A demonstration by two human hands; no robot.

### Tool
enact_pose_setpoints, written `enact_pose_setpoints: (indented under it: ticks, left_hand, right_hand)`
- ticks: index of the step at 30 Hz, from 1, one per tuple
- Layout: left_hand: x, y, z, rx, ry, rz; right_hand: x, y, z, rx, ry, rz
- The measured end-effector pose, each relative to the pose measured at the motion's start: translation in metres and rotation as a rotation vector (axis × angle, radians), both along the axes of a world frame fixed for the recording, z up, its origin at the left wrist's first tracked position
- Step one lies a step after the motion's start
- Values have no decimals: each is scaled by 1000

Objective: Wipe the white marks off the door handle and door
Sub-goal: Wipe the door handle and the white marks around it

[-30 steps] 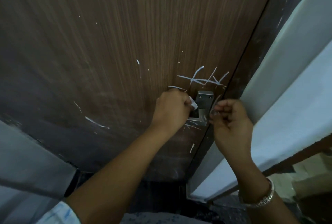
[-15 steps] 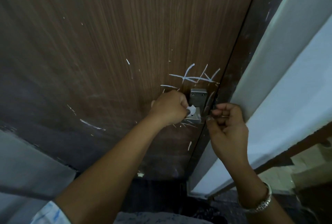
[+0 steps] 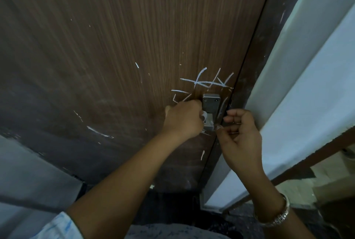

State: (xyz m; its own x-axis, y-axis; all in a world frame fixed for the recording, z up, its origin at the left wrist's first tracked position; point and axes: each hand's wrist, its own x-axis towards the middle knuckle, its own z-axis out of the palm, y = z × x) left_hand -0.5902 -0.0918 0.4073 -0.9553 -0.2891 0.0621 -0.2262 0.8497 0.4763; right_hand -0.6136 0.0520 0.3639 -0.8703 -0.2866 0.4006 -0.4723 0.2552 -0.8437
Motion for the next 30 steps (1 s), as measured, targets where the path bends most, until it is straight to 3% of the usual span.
enact_pose_setpoints:
  ticks: [4, 9, 12, 19, 23, 27, 30]
  left_hand:
    - [-3, -13, 7, 64, -89, -32]
    - [-5, -1, -5, 160, 76, 99]
    - [-3, -7, -4, 173, 21, 52]
    - [9, -3, 1, 223, 161, 25]
    - [15, -2, 6, 380, 265, -51]
    - [19, -3, 7, 531, 286, -118]
    - [28, -18, 2, 528, 388, -10]
  right_hand:
    - [0, 1, -1, 11, 4, 11]
    - [0, 1, 0, 29, 28, -2]
    - [-1, 1, -2, 91, 44, -14]
    - [-4, -13, 7, 254, 312, 5]
    - [-6, -24, 13, 250, 400, -4]
    - [-10, -20, 15, 145, 357, -52]
    - [-14, -11, 14, 147, 276, -163]
